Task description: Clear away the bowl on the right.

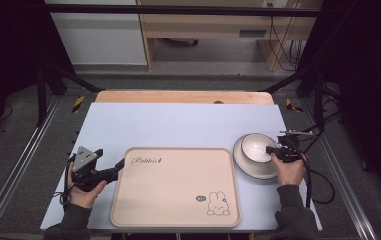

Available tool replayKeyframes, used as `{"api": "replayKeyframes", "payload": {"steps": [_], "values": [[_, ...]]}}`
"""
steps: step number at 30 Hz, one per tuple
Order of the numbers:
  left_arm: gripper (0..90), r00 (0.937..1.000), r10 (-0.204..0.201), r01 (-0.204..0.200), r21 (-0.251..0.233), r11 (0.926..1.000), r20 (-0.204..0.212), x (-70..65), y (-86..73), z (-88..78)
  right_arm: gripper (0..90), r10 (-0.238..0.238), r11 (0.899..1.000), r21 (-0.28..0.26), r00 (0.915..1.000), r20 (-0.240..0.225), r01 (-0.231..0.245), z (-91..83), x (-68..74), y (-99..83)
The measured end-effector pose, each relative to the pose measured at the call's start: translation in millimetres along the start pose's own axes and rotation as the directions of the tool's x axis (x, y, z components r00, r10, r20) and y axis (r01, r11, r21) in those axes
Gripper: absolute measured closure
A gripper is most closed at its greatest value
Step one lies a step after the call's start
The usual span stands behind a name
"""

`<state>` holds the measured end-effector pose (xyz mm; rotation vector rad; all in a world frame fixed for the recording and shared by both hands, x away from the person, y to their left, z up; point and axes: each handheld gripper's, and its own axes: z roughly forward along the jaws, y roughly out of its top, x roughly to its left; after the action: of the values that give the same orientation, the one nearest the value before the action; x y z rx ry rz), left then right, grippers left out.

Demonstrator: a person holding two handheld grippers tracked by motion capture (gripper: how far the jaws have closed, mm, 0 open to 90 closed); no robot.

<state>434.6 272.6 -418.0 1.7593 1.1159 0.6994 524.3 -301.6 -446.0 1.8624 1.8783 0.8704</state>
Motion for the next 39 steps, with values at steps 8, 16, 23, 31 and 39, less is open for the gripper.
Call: {"api": "replayKeyframes", "payload": {"steps": [8,16,23,31,39], "values": [[14.9,1.0000,-0.001,0.001,0.000,1.0000,0.000,0.4,0.0,0.1,81.8,0.025,1.000,-0.005,0.9996,-0.012,-0.026,-1.9,-1.5,0.2],[14.9,1.0000,-0.004,0.004,-0.001,1.0000,0.000,0.8,0.2,-0.3,82.6,0.018,1.000,-0.016,0.9998,-0.009,-0.018,-4.7,0.5,0.4],[14.9,1.0000,-0.004,0.004,-0.003,1.0000,-0.002,0.9,0.4,-0.9,82.7,0.015,1.000,-0.027,0.9998,-0.016,-0.015,-9.1,3.2,1.2],[15.0,1.0000,-0.004,0.004,-0.005,1.0000,-0.003,0.7,0.6,-1.1,82.7,0.001,0.999,-0.040,0.9999,-0.015,-0.002,-12.6,5.6,1.6],[15.0,1.0000,-0.003,0.003,-0.007,1.0000,-0.003,0.9,0.9,-1.7,82.7,-0.006,0.999,-0.045,1.0000,-0.005,0.006,-14.0,5.9,1.7]]}}
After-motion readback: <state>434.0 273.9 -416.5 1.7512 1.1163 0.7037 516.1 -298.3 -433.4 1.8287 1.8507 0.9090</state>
